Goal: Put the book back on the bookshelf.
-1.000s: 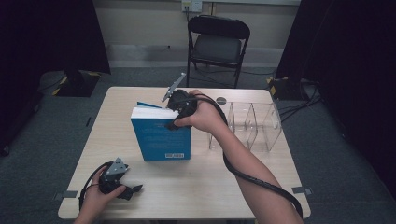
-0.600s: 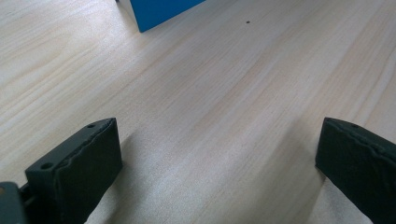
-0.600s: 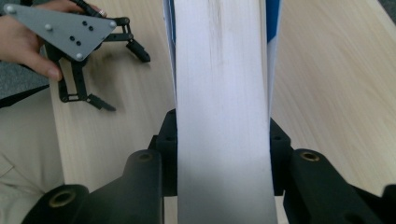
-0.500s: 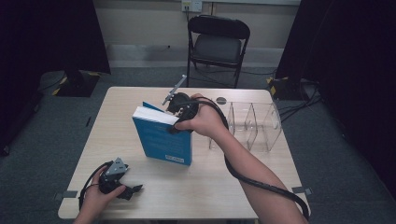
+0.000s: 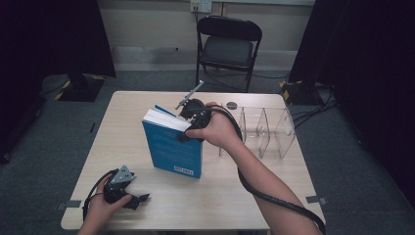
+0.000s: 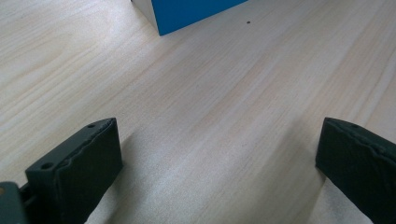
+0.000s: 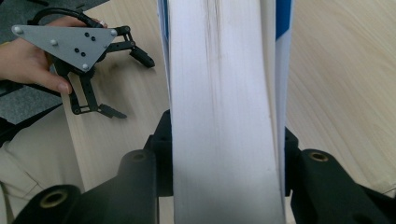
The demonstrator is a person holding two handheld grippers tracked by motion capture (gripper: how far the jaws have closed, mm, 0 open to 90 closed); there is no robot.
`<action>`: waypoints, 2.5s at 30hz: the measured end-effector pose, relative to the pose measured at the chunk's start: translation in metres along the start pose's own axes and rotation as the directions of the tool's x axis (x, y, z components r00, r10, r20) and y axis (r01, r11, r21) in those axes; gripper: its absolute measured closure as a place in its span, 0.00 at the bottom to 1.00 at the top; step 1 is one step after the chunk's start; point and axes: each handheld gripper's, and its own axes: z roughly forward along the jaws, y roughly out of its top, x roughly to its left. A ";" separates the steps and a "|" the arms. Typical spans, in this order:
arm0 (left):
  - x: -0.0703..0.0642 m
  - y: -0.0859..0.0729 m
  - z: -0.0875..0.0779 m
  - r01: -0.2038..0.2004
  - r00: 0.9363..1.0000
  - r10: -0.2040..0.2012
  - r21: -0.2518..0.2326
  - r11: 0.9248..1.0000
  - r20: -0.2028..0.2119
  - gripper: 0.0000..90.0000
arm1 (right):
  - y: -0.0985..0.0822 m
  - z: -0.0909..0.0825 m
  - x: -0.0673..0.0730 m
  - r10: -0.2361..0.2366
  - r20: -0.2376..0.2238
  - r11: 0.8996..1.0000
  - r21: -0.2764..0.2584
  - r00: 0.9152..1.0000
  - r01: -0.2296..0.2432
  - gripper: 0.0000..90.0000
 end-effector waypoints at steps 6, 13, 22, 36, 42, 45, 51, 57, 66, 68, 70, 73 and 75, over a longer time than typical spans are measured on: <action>0.000 0.000 0.000 0.000 1.000 0.000 0.001 1.000 -0.001 0.00 | -0.001 0.011 -0.001 -0.005 0.008 1.000 0.022 1.000 0.005 0.62; 0.000 0.000 0.000 0.000 1.000 0.000 0.001 1.000 -0.001 0.00 | -0.003 0.020 -0.002 -0.014 0.009 0.999 0.049 1.000 0.014 0.61; 0.000 0.000 0.000 0.000 1.000 0.000 0.002 1.000 -0.001 0.00 | -0.002 0.023 0.000 -0.020 0.036 0.998 0.061 0.999 0.018 0.57; 0.000 0.000 0.000 0.002 1.000 -0.002 0.002 1.000 -0.002 0.00 | -0.003 0.023 0.003 -0.058 0.022 0.995 0.080 0.998 0.056 0.65; 0.000 0.000 0.000 0.001 1.000 -0.001 0.003 1.000 -0.002 0.00 | -0.003 0.023 0.005 -0.037 0.028 0.997 0.075 0.999 0.035 0.67; 0.000 0.000 0.000 0.001 1.000 -0.001 0.003 1.000 -0.002 0.00 | -0.004 0.023 0.006 -0.028 0.033 0.997 0.070 0.999 0.025 0.67; 0.000 0.000 0.000 0.003 1.000 -0.003 0.002 1.000 -0.004 0.00 | -0.006 0.022 0.012 -0.028 0.040 0.997 0.067 0.999 0.025 0.68; 0.000 0.000 0.000 0.003 1.000 -0.003 0.002 1.000 -0.004 0.00 | -0.007 0.020 0.014 -0.002 0.026 0.998 0.062 1.000 0.000 0.68; 0.000 0.000 0.000 0.003 1.000 -0.003 0.002 1.000 -0.004 0.00 | -0.012 0.010 0.014 0.020 0.016 0.997 0.077 1.000 -0.021 0.68; 0.000 0.000 0.000 0.002 1.000 -0.002 0.002 1.000 -0.004 0.00 | -0.013 0.006 0.013 0.026 0.022 0.996 0.083 0.999 -0.028 0.68; 0.000 0.000 0.000 0.003 1.000 -0.003 0.003 1.000 -0.003 0.00 | -0.017 -0.001 0.013 0.037 0.028 0.996 0.076 0.999 -0.039 0.68; 0.000 0.000 0.000 0.003 1.000 -0.003 0.003 1.000 -0.003 0.00 | -0.021 -0.008 0.013 0.045 0.033 0.997 0.069 0.998 -0.047 0.68; 0.000 0.000 0.000 0.004 1.000 -0.004 0.002 1.000 -0.003 0.00 | -0.023 -0.012 0.013 0.046 0.035 0.997 0.067 0.998 -0.048 0.68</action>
